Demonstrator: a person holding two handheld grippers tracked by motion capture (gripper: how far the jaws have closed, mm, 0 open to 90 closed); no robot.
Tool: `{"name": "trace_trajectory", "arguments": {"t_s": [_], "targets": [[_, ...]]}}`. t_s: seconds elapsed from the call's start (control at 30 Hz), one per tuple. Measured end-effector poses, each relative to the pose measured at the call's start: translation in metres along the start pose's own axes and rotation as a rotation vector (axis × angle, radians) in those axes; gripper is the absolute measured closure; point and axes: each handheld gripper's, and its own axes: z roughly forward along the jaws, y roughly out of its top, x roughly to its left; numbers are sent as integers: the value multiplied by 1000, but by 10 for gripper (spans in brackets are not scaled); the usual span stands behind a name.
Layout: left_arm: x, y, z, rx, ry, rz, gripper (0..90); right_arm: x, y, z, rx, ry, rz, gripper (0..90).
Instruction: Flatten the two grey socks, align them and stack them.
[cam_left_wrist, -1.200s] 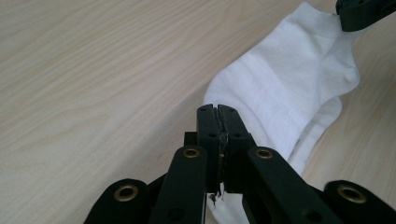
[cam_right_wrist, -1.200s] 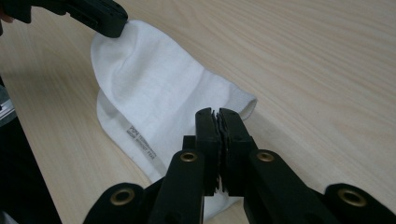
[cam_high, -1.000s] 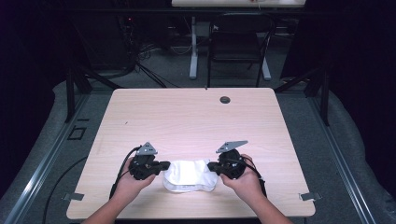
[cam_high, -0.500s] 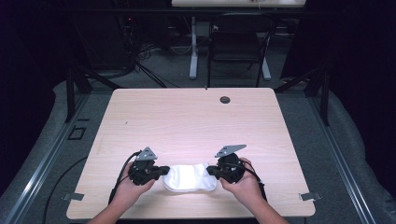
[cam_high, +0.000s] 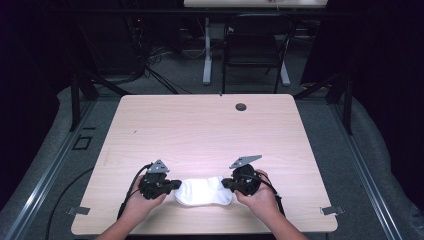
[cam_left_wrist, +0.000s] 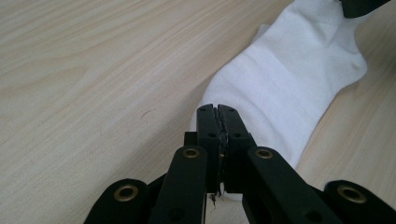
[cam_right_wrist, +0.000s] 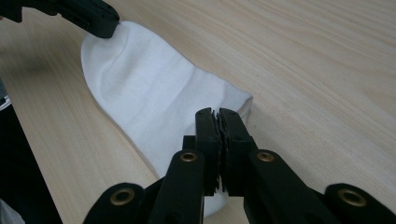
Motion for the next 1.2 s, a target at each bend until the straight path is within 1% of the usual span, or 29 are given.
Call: {"name": "trace_trajectory", "arguments": {"t_s": [0.1,0.13,0.2,0.27,0.3,0.43,0.53,0.6,0.8,0.83,0.9,0.97,1.0,1.03,1.13,1.17,1.2], "targets": [[2,-1,3,12,3,-1,886,-1,0,3,-3,-2,4,876],[2,-1,3,12,3,-1,886,-2,0,3,5,-3,0,876],[2,-1,4,10,2,-1,886,-2,-1,4,0,-3,3,876],[2,-1,5,18,3,2,887,-3,-1,6,11,-5,-1,876],[2,-1,6,17,2,-4,887,-3,-1,6,11,-5,-1,876],[3,-2,8,21,7,-5,886,-5,-2,10,17,-15,10,875],[5,-3,9,26,4,-9,886,-7,-3,12,14,-17,3,874],[6,-3,11,29,4,-17,886,-7,-3,13,20,-18,9,873],[6,-6,13,34,10,-14,885,-10,-6,20,24,-24,17,871],[6,-6,13,32,8,-17,885,-10,-7,20,34,-26,21,870],[6,-6,14,28,8,-21,883,-11,-9,22,23,-24,25,863],[7,-6,14,24,7,-22,877,-13,-10,20,22,-32,30,831],[7,-6,13,23,3,-23,877,-13,-10,20,22,-32,30,831],[7,-6,12,14,5,-21,874,-13,-10,19,14,-32,33,818],[6,-5,9,-5,0,-26,845,-14,-8,14,-4,-44,39,784],[6,-3,6,-22,-9,-22,807,-12,-7,10,-18,-52,26,771],[6,-3,6,-22,-9,-22,792,-12,-7,10,-18,-52,26,771]]}}
